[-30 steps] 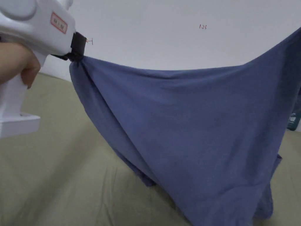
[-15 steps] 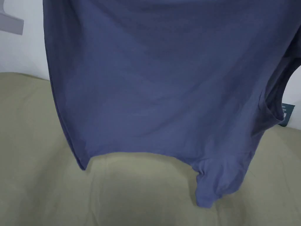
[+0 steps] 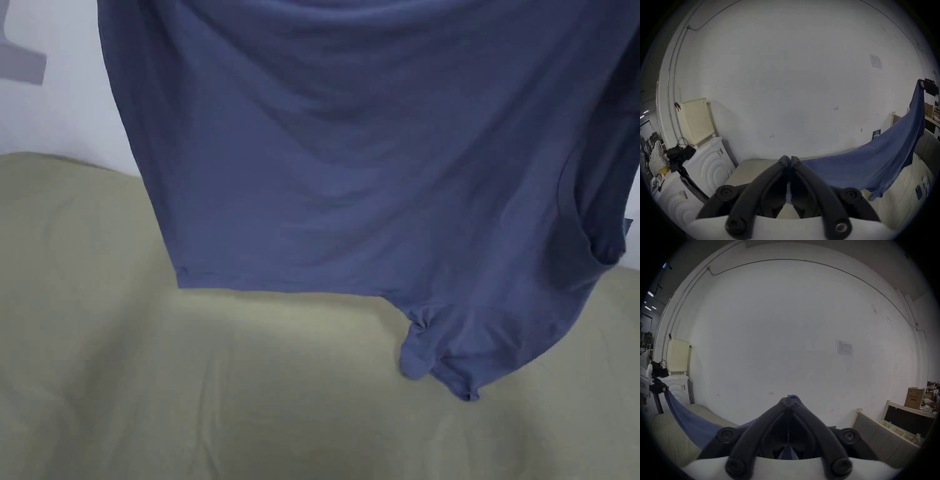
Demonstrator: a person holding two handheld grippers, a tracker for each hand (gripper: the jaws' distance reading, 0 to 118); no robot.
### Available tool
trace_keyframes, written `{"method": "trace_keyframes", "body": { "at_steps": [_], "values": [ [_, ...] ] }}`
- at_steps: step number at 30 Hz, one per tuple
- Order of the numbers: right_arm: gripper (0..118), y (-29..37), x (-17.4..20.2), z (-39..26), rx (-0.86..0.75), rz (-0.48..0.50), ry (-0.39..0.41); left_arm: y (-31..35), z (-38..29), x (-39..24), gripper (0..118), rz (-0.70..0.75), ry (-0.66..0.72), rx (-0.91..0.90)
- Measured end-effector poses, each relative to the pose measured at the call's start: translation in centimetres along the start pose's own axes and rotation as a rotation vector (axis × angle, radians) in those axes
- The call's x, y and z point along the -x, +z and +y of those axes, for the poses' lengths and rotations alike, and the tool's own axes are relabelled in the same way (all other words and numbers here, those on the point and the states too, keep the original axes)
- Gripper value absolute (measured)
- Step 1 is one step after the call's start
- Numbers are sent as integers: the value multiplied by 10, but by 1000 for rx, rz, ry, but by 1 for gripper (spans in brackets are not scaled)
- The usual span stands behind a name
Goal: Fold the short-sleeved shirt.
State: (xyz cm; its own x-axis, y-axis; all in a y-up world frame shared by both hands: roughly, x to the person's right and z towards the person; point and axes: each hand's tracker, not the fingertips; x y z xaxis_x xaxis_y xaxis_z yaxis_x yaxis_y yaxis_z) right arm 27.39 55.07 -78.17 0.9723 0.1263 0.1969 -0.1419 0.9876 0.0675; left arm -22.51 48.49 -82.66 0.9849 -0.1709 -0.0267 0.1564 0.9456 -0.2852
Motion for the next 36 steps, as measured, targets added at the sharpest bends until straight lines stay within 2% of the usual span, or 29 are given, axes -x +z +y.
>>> {"method": "trace_keyframes", "body": {
  "at_steps": [10,15,17,21,26,30,34,36],
  "values": [
    [0,78,-1,-53,90,99,46,44,-93,7,1,-94,6,85],
    [0,132,-18,-88,146,126,2,85,-145,9,1,-149,25,117],
    [0,155,-26,-107,184,122,-60,102,-166,8,1,-161,37,129],
    [0,196,-38,-150,238,130,-44,134,-225,4,1,-201,80,197],
    [0,239,-48,-201,329,158,-103,164,-284,2,1,-232,134,296],
    [0,272,-46,-243,372,150,-104,187,-322,4,1,-246,173,317],
    [0,302,-46,-279,425,136,-186,206,-355,5,1,-239,186,352],
    [0,314,-46,-295,454,127,-170,211,-371,6,1,-248,182,380]
  ]
}}
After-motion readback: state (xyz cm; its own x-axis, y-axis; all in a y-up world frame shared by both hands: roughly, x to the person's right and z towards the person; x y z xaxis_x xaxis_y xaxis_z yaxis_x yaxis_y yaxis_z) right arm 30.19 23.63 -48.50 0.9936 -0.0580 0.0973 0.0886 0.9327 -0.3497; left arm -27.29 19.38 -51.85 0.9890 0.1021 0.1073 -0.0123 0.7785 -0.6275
